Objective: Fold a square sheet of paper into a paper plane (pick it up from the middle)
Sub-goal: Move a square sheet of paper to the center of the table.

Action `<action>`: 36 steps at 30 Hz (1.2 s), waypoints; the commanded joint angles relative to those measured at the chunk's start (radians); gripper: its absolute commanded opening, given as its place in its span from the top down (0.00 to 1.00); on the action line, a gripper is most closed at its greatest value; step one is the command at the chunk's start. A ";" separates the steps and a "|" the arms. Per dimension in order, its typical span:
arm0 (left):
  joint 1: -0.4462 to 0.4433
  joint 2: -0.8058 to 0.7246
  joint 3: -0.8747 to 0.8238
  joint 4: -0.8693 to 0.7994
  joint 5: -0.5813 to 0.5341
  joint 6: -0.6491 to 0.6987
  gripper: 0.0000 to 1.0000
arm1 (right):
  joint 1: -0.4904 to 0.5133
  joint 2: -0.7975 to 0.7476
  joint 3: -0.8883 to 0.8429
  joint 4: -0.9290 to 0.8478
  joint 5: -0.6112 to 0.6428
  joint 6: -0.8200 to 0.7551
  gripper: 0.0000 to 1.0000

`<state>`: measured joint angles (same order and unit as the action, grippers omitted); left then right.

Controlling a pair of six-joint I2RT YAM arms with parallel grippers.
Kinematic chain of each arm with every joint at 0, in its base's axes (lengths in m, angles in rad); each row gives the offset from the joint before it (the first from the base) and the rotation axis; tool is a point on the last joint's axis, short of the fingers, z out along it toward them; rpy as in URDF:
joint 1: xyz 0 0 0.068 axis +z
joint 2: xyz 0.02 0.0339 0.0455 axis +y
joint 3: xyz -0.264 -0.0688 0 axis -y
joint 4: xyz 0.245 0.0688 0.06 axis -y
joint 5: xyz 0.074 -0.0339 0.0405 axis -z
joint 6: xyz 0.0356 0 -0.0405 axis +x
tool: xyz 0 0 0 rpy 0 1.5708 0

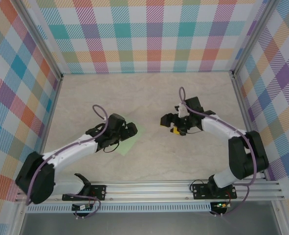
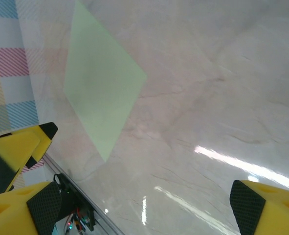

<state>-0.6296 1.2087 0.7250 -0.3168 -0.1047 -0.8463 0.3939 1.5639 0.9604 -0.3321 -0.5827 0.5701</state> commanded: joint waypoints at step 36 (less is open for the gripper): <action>0.137 -0.587 -0.292 -0.214 -0.053 0.060 0.00 | 0.292 0.701 0.776 -0.326 0.382 0.132 0.24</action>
<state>-0.5068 0.5991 0.4335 -0.5819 -0.2150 -0.8177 0.7357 2.3352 1.8805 -0.6678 -0.3279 0.6064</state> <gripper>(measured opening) 0.999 0.766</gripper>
